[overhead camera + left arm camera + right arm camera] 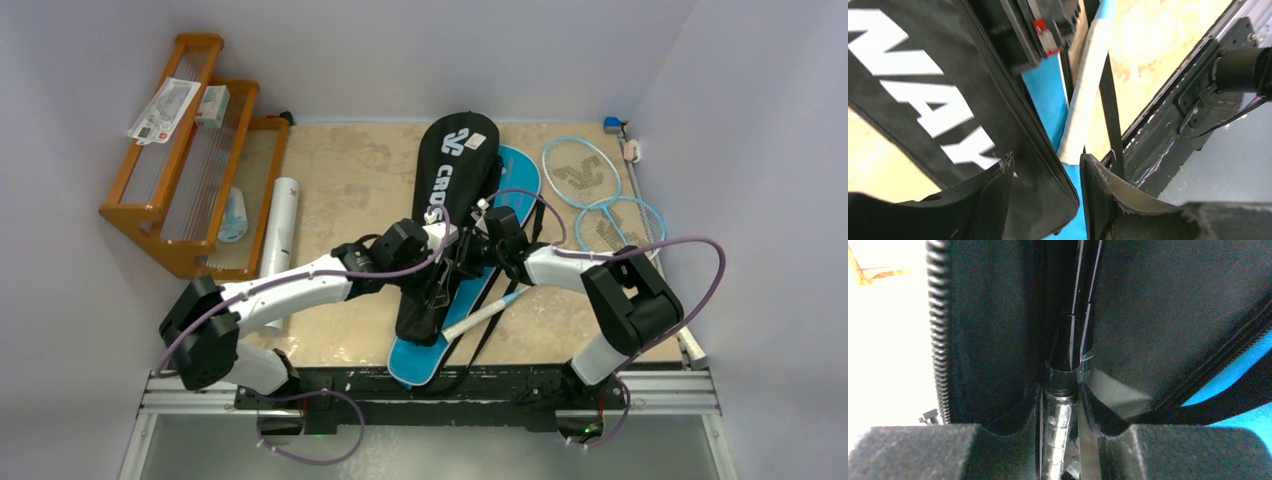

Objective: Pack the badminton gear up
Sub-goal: Place the racket in the racket bag.

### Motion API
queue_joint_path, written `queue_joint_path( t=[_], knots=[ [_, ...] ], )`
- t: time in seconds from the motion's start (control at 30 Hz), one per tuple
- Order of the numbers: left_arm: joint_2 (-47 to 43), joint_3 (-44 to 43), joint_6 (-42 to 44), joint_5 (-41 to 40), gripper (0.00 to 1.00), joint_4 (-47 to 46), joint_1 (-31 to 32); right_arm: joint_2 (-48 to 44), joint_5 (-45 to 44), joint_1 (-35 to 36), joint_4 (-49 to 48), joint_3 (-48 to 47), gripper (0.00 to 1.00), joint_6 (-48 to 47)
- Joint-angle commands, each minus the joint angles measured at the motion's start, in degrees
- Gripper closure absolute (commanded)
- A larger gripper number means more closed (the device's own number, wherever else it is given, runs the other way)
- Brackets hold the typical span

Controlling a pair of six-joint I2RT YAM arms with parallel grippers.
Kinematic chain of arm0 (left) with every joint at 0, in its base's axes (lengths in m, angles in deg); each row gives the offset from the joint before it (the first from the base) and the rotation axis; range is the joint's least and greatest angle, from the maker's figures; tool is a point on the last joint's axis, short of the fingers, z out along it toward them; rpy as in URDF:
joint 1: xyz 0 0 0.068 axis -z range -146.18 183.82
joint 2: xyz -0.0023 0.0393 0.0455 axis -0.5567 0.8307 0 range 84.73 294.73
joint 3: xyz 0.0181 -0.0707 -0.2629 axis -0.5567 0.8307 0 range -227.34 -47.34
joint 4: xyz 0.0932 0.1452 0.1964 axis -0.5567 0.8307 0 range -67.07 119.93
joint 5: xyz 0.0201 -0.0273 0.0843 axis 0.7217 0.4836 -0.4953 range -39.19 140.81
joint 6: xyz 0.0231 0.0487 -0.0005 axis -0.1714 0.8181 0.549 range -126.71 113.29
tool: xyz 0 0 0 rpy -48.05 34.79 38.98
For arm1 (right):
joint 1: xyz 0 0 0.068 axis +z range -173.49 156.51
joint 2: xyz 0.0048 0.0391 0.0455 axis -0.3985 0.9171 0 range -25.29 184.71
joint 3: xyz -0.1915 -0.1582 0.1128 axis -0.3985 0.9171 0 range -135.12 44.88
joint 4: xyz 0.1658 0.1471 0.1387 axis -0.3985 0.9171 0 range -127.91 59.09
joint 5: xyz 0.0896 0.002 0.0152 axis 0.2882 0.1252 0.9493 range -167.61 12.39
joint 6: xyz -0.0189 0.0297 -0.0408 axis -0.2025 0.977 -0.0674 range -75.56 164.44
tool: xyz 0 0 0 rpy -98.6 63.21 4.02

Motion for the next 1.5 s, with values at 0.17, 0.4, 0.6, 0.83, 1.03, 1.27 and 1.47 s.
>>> queue_joint_path(
  t=[0.17,0.4,0.6,0.83,1.03,1.27,1.47],
  knots=[
    [-8.60,0.86,2.00,-17.56,0.50,8.26,5.10,5.51,0.18,-0.07,-8.20,-6.36,0.78,-1.85],
    [-3.22,1.55,0.09,-22.26,0.45,6.62,5.12,5.50,-0.63,0.15,-3.34,-6.17,0.64,-4.14],
    [4.24,-0.99,-0.64,-23.97,0.40,2.15,5.12,6.99,-1.22,0.22,-1.82,-5.38,0.57,-4.45],
    [8.66,-3.68,-1.88,-23.33,0.33,-2.47,5.09,7.84,2.60,0.19,-7.65,-3.96,0.62,-1.38],
    [12.89,-5.72,-3.25,-31.29,0.39,3.03,5.08,4.85,4.16,0.16,-6.24,-3.08,0.64,-0.90],
    [13.90,-5.35,-4.34,-39.46,0.94,5.28,4.94,-0.88,-2.02,-1.33,1.37,-0.98,0.59,-2.78],
    [12.79,-4.25,-4.39,-37.11,1.00,3.49,4.56,-3.76,-11.06,-2.22,12.02,-3.04,0.51,-7.10]
  ],
)
